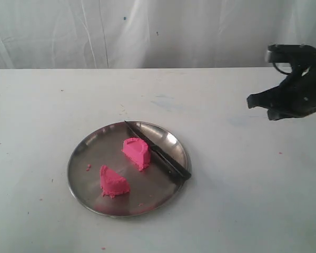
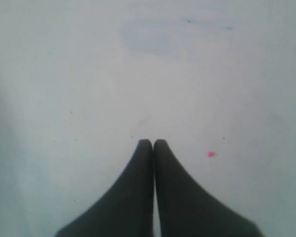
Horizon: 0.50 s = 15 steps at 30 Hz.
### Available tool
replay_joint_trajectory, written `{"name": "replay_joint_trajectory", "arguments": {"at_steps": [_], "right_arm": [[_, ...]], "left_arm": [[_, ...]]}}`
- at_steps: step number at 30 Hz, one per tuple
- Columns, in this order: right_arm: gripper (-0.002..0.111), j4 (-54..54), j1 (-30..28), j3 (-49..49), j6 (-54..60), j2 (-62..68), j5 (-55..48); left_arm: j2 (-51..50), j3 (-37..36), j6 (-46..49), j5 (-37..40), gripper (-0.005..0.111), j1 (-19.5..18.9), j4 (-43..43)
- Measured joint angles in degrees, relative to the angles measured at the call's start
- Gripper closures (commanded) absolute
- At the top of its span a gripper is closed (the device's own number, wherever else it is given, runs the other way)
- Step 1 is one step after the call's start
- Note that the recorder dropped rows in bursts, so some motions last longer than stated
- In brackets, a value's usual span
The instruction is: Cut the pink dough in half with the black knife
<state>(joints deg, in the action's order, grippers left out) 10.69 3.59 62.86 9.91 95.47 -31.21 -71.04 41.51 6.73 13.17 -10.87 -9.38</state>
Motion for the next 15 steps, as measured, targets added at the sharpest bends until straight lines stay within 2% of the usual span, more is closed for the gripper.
{"name": "replay_joint_trajectory", "arguments": {"at_steps": [4, 10, 15], "right_arm": [[0.108, 2.89, -1.98, -2.29, -0.1, -8.12, 3.51], [0.108, 3.79, -1.98, -7.29, 2.6, -30.08, 14.08], [0.108, 3.79, -1.98, -20.66, 3.5, -49.24, 25.55]], "left_arm": [[10.55, -3.43, -2.01, -5.13, 0.107, -1.0, 0.0], [32.13, -9.0, -0.11, -13.17, 0.107, -0.99, 0.0], [48.45, -16.35, -0.79, -14.12, 0.107, -0.99, -0.22]]}}
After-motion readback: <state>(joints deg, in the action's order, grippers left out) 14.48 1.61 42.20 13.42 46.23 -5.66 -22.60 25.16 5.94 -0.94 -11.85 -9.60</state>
